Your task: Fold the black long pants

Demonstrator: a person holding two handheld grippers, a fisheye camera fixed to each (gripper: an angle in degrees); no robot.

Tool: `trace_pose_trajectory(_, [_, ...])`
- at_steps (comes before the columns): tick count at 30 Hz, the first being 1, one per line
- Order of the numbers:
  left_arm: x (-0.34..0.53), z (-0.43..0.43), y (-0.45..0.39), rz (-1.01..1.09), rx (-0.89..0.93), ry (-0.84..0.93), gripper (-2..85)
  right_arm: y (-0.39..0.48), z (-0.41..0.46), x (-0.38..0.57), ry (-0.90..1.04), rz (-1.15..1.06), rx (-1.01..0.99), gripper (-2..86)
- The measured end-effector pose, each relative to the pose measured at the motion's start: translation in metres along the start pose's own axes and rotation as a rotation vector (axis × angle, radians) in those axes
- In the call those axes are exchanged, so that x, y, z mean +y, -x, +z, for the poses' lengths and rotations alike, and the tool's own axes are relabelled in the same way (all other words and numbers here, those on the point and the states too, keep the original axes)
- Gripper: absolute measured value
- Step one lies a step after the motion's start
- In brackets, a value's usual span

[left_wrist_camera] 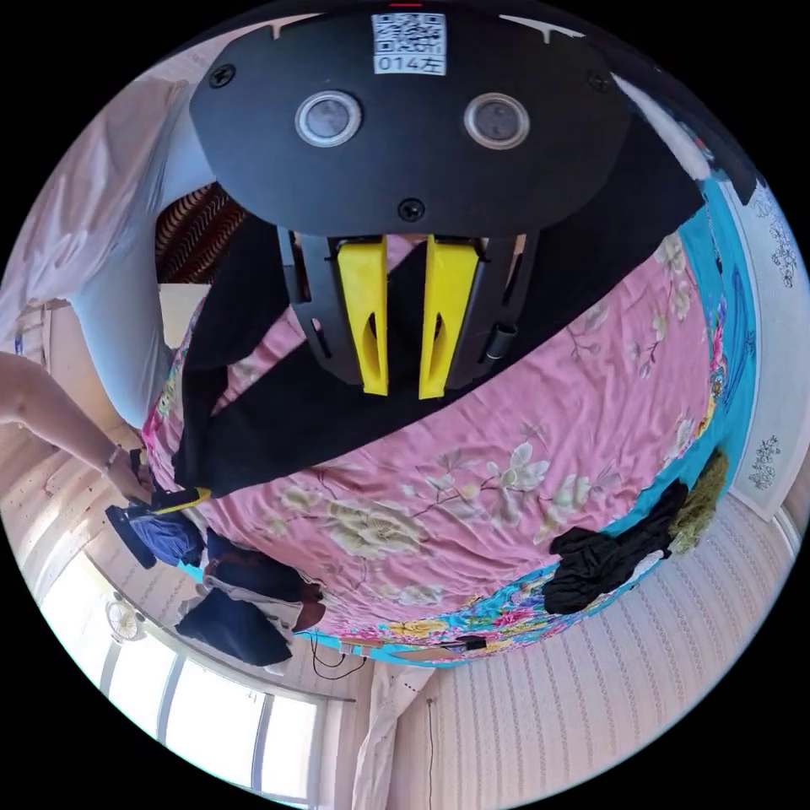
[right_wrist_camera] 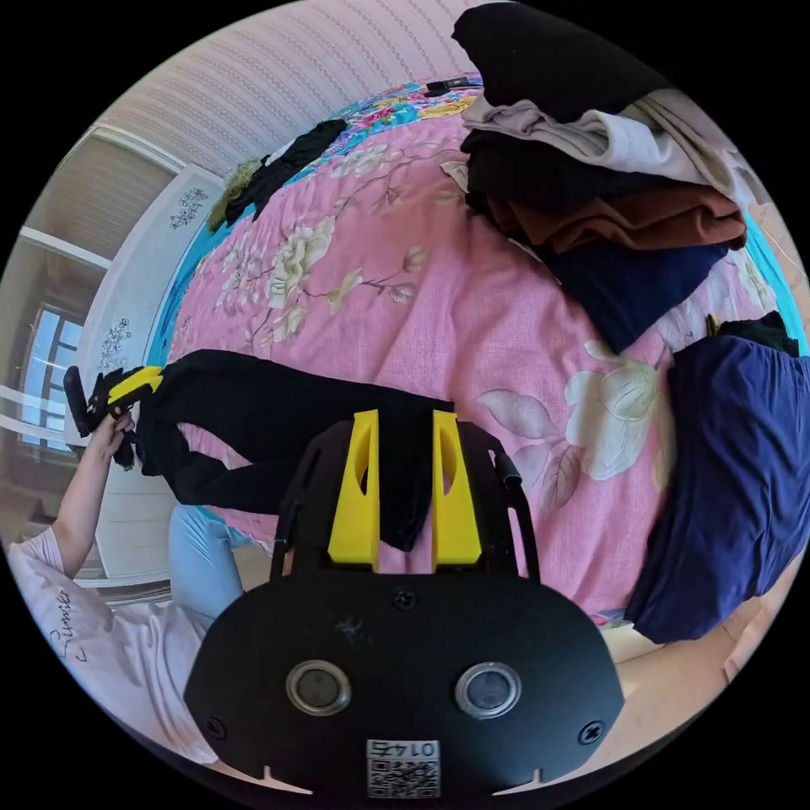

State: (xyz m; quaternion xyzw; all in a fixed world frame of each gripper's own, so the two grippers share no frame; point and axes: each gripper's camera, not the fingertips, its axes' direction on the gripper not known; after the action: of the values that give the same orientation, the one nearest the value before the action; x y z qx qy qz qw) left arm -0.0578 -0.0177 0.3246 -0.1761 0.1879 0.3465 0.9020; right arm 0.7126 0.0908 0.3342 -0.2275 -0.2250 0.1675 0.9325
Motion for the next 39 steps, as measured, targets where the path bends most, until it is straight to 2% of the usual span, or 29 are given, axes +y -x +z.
trace_pose_trajectory(4, [-0.038, 0.066, -0.006, 0.031, -0.013, 0.223, 7.0, -0.012, -0.013, -0.005, 0.022, -0.060, -0.049, 1.0])
trace_pose_trajectory(11, [-0.050, 0.071, -0.007, 0.074, 0.020, 0.138, 5.1, -0.030, -0.050, -0.017, -0.084, -0.105, -0.049, 1.6])
trace_pose_trajectory(15, [-0.068, 0.070, -0.004, 0.054, 0.022, 0.152, 5.9, -0.048, -0.012, -0.024, 0.104, -0.029, -0.103, 8.8])
trace_pose_trajectory(17, [-0.075, 0.069, -0.006, 0.111, 0.033, 0.141, 7.3, -0.049, -0.011, -0.021, 0.065, -0.025, -0.111, 8.1])
trace_pose_trajectory(20, [-0.087, 0.082, -0.010, 0.162, 0.058, 0.229, 9.1, -0.051, -0.019, -0.018, 0.034, -0.032, -0.145, 2.9])
trace_pose_trajectory(26, [-0.112, 0.075, -0.012, 0.258, 0.036, 0.261, 1.6, -0.036, -0.071, -0.031, -0.111, -0.149, -0.207, 0.8])
trace_pose_trajectory(29, [-0.126, 0.058, 0.007, 0.183, 0.041, 0.201, 0.7, -0.024, -0.091, -0.054, -0.163, -0.221, -0.155, 0.8])
trace_pose_trajectory(32, [-0.135, 0.065, 0.025, 0.055, 0.018, 0.175, 1.3, -0.018, -0.079, -0.095, -0.126, -0.235, -0.078, 1.1])
trace_pose_trajectory(35, [-0.131, 0.102, 0.030, -0.056, 0.037, 0.264, 3.5, -0.022, -0.039, -0.127, -0.055, -0.135, 0.028, 2.0])
trace_pose_trajectory(37, [-0.128, 0.108, 0.033, -0.115, 0.037, 0.253, 4.3, -0.025, -0.010, -0.133, 0.038, -0.056, 0.095, 3.5])
trace_pose_trajectory(39, [-0.126, 0.105, 0.037, -0.130, 0.063, 0.254, 4.8, -0.026, -0.008, -0.127, 0.017, -0.032, 0.107, 5.3])
